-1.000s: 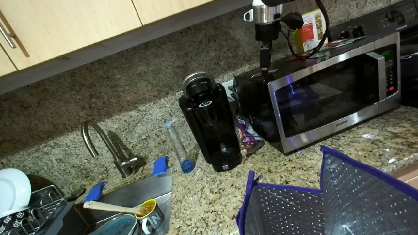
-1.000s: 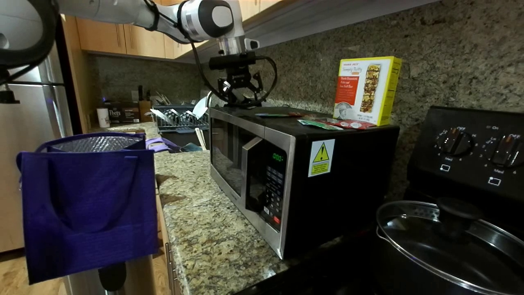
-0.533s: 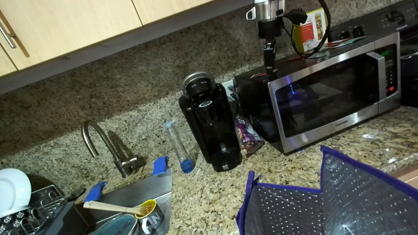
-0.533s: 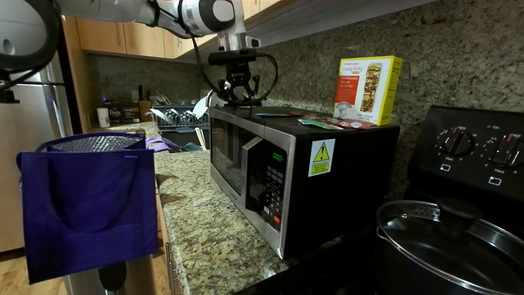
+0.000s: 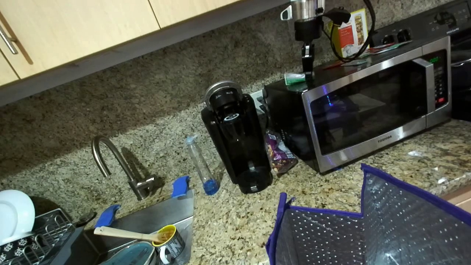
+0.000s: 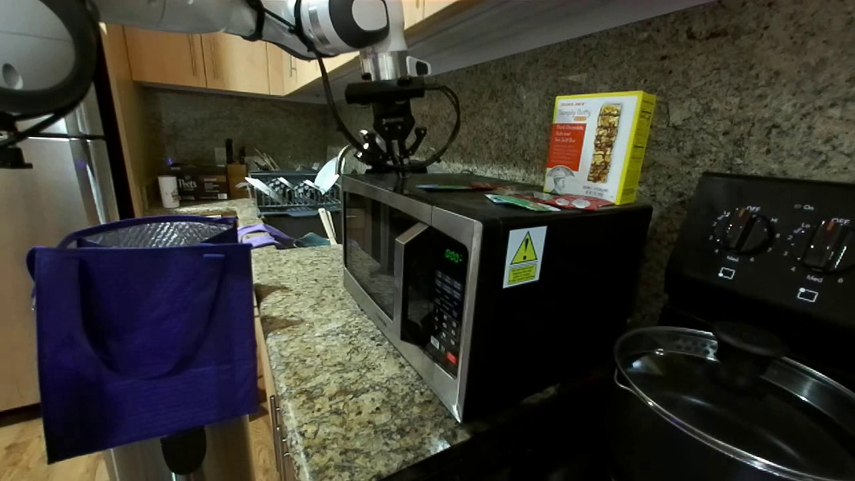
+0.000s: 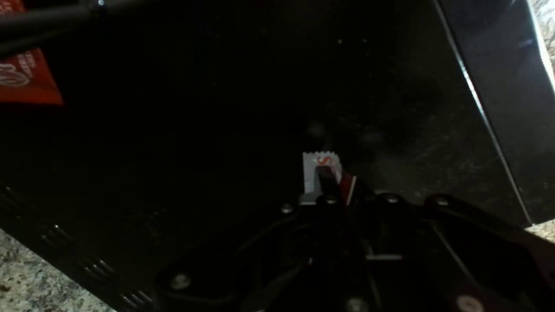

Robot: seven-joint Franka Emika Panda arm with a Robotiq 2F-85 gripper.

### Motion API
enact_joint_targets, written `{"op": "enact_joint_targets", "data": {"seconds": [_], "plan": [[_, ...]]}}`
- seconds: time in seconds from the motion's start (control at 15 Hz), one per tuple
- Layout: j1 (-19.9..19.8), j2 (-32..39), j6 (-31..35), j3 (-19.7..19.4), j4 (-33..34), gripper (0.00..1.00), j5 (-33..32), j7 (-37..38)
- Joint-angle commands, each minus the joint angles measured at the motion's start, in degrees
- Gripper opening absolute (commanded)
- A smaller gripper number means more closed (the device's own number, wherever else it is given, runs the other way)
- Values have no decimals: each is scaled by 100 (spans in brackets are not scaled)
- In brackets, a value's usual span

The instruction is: Pick the object on the microwave and put it in the bag

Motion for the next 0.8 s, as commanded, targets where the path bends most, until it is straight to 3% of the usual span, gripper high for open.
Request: {"op": "enact_joint_targets", "data": {"seconds": [0.0, 0.33, 0.73], "plan": [[-129, -17, -218, 91, 113, 6, 102, -306], [-56, -535, -774, 114, -119, 8, 19, -630], [305, -1569, -1688, 32, -296, 8, -255, -988]]}}
